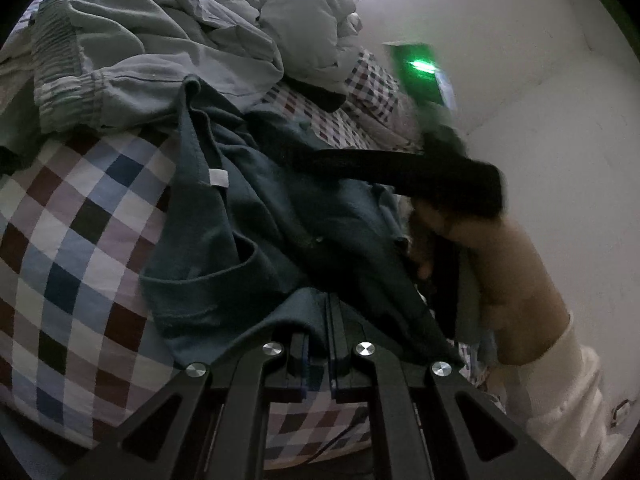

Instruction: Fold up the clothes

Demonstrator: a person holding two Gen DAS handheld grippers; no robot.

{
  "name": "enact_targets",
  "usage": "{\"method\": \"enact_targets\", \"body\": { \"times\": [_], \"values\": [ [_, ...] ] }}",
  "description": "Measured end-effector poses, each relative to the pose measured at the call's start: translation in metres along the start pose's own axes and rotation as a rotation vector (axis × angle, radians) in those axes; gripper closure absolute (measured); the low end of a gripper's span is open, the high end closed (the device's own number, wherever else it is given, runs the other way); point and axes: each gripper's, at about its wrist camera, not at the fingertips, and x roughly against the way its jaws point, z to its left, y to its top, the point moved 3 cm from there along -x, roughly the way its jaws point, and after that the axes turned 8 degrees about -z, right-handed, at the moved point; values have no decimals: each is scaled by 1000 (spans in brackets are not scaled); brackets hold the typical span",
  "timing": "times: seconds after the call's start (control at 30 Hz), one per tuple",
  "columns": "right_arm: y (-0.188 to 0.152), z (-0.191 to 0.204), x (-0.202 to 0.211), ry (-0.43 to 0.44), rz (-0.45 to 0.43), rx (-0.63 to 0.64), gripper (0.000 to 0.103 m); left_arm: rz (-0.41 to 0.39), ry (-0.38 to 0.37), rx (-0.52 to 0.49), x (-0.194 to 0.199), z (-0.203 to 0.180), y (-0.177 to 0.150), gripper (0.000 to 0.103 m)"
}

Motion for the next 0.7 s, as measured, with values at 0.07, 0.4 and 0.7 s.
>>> {"method": "enact_targets", "body": {
  "times": [0.07,0.4,0.7],
  "values": [
    [-3,-10,20,-10,-64,-42,99,-10,2,12,2,3,3,97],
    [-85,-89,196,-125,-419,-373,100,-118,-33,59,36,6,28,97],
    [-205,-109,226,-184,-309,-573,99,-184,-31,62,81,3,27,97]
  ]
}}
